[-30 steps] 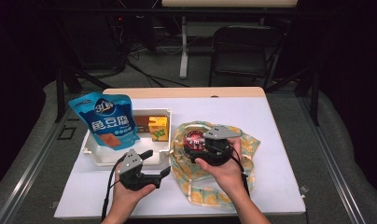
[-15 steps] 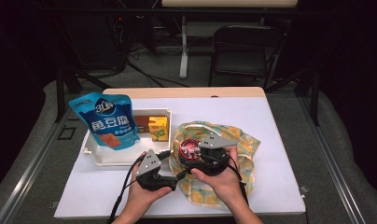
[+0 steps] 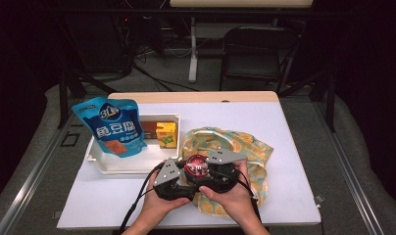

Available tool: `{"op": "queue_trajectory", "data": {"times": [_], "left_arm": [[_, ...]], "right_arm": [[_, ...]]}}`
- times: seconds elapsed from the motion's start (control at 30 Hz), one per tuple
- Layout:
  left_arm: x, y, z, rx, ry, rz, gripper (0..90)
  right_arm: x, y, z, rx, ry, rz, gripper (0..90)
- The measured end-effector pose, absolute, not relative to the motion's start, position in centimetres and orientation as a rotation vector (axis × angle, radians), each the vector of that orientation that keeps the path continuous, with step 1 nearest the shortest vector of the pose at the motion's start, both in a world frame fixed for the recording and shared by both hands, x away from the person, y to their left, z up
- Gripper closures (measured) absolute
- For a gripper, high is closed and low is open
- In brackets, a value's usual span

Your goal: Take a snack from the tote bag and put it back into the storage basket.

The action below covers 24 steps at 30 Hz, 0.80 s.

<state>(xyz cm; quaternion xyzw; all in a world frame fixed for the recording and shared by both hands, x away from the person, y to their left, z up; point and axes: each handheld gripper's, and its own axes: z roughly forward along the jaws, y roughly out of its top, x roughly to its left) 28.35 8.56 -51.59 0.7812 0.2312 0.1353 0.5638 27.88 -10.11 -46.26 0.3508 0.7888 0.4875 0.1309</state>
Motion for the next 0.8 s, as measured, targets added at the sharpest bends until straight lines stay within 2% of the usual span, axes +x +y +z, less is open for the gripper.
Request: {"op": "queue_trajectory", "data": {"times": [0.17, 0.33, 0.7, 0.8], "left_arm": [[28.02, 8.32, -51.79, 1.847, 0.523, 0.338, 24.0], [27.99, 8.24, -52.18, 1.863, 0.506, 0.297, 23.9], [27.48, 8.62, -51.78, 1.858, 0.512, 0.327, 25.7], [27.54, 9.17, -51.60, 1.847, 0.533, 0.312, 25.8]], "right_arm": [[27.51, -10.22, -46.44, 1.008, 2.308, 1.408, 25.4], [27.20, -10.36, -46.87, 1.013, 2.316, 1.406, 25.4], [27.03, -10.14, -46.95, 0.976, 2.314, 1.453, 24.5], [26.87, -10.20, -46.81, 0.962, 2.306, 1.485, 16.1]]}}
